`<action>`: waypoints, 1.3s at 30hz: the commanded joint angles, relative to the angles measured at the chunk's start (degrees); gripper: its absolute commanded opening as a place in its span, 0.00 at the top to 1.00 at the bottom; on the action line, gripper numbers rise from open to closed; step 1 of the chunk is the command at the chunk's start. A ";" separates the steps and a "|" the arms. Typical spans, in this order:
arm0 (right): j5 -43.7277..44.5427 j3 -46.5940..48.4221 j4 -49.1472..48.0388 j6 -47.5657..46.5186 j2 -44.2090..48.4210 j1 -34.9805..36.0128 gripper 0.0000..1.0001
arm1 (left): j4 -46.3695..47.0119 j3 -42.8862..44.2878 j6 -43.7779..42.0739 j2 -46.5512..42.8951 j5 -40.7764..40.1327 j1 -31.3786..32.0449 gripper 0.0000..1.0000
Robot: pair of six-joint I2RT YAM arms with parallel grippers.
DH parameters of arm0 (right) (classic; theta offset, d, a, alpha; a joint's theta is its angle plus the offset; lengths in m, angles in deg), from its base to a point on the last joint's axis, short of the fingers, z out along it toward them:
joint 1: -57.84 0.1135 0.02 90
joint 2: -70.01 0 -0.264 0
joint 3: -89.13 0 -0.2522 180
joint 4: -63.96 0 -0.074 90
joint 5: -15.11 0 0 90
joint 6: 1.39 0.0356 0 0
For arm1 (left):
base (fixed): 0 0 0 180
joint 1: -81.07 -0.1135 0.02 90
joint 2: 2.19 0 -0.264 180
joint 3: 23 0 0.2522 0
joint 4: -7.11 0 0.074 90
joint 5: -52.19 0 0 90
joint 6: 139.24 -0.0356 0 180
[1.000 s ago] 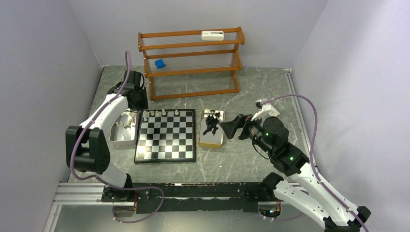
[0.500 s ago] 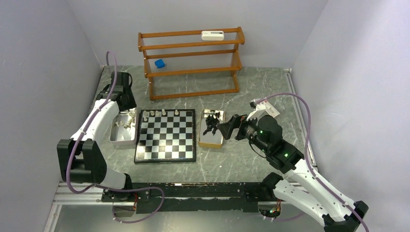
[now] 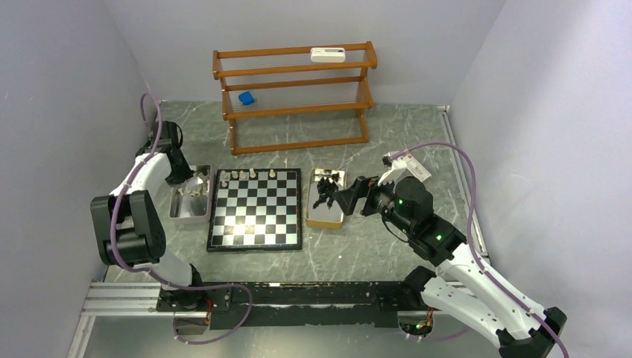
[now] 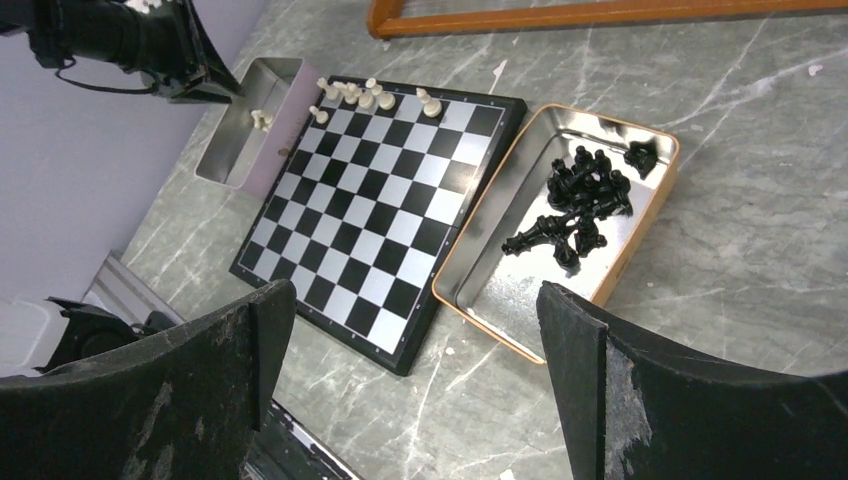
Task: Set up the chess pieces on the board
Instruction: Pick up the chess piece from the storage box.
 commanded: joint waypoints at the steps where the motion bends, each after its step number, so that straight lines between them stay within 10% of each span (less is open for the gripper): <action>1: -0.19 0.36 -2.53 0.17 0.87 0.18 0.05 | 2.50 0.62 -0.54 2.89 4.03 -2.29 0.67; 39: 1.08 0.10 -1.10 -1.01 1.69 0.18 0.04 | 2.43 3.50 -2.78 10.50 4.78 -3.26 0.74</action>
